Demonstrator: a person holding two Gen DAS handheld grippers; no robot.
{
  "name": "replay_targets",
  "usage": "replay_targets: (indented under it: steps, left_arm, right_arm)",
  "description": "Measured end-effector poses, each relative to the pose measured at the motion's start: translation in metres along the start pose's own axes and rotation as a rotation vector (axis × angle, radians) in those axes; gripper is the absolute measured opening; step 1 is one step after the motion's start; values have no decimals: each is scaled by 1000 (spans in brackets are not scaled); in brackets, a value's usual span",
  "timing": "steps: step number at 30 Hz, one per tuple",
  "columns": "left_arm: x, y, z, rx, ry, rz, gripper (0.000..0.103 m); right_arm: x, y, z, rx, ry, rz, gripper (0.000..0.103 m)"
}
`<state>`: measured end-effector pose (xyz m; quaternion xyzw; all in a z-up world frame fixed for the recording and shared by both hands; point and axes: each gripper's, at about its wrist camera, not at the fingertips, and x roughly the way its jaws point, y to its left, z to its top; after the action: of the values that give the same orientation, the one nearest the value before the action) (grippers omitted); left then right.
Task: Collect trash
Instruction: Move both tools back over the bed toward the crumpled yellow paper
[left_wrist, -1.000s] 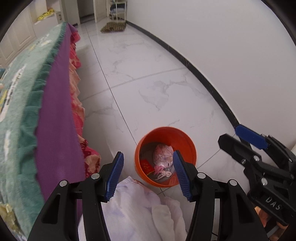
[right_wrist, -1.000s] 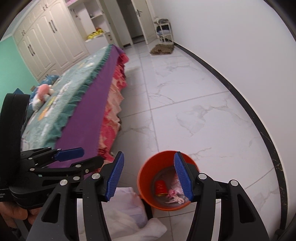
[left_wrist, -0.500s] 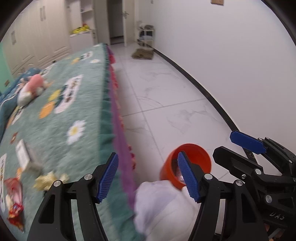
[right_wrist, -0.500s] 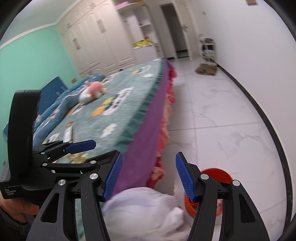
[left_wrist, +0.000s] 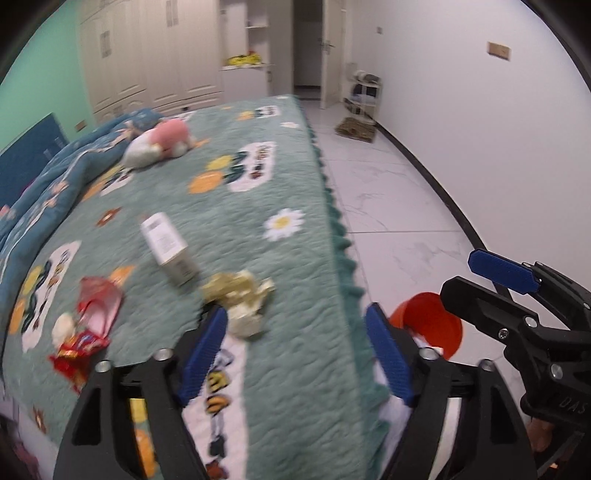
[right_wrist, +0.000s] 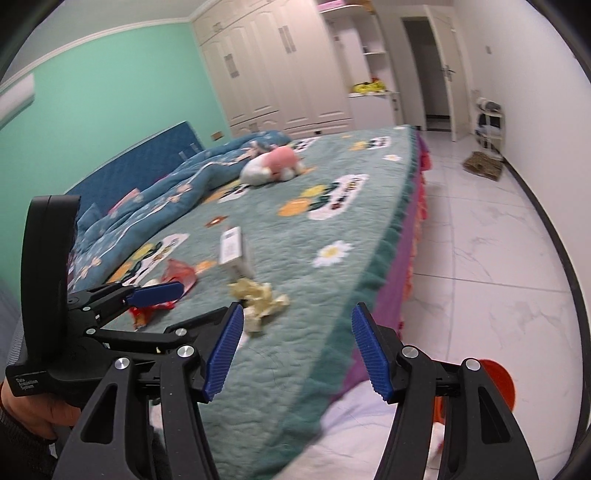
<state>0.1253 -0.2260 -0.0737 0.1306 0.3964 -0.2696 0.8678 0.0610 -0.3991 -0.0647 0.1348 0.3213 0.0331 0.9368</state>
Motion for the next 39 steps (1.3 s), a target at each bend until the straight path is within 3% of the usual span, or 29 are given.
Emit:
replay_targets:
  steps: [13,20,26,39]
  left_arm:
    - [-34,79,-41,-122,-15,97,84]
    - [-26,115,-57,-194,21,118,85]
    - [-9,132,-62,-236,58,112,85]
    - [38,133,-50,-215,125,63,85]
  right_arm:
    - [36,88,9,-142,52,92,68]
    - [62,112,8,-183,99,111,68]
    - [89,116,8,-190,138,105,68]
    - [150,92,10,-162,215,49,68]
